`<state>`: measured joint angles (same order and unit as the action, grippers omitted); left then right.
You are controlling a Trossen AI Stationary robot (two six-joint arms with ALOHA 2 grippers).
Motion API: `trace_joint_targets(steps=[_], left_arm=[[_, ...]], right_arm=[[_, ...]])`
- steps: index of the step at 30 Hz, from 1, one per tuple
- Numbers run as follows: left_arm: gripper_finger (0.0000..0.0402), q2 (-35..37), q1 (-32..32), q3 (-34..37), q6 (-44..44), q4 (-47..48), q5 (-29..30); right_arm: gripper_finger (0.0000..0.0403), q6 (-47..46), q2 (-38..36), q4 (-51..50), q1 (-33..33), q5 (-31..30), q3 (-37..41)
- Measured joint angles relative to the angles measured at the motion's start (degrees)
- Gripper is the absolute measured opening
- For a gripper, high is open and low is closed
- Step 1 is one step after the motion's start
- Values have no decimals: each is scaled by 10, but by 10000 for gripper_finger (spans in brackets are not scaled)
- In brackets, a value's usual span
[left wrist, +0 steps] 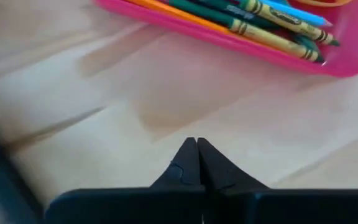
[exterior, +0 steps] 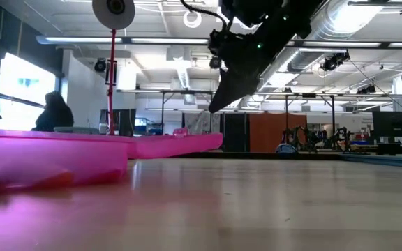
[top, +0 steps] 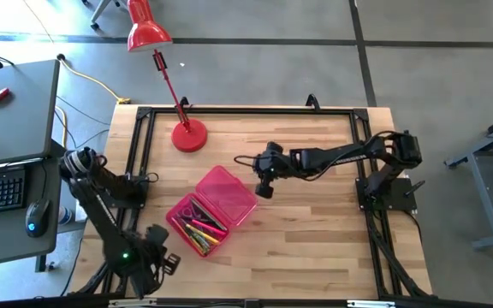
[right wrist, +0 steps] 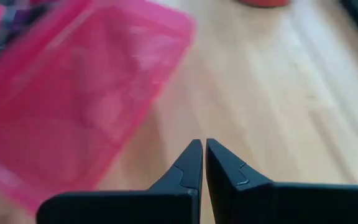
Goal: Pick & place school supplies into a supply box
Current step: Close the red supply box
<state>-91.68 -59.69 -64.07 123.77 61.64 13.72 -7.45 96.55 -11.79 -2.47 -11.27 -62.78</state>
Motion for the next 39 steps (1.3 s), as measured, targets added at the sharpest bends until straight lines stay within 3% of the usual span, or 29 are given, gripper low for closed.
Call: trace_joint_targets(steps=[2,6,12,20,25,29,34,39], left_arm=[[11,0,1,35,6,-44,16],[26,0,12,102,27,-102,16],[10,0,37,170,25,-146,33],[31,0,97,174,-53,-156,61],[10,0,154,174,-129,-156,51],[16,0,192,175,-181,-159,48],[34,0,234,175,-243,-181,45],[13,0,263,175,-291,-195,33]], right_arm=[[0,0,2,0,-15,2,0],[0,-1,14,-3,-54,95,0],[0,-30,49,-10,-103,114,0],[0,-43,110,37,-132,202,1],[0,-42,132,66,-133,239,0],[0,-40,131,66,-133,258,0],[0,-41,126,69,-134,324,0],[0,-41,121,64,-122,348,1]])
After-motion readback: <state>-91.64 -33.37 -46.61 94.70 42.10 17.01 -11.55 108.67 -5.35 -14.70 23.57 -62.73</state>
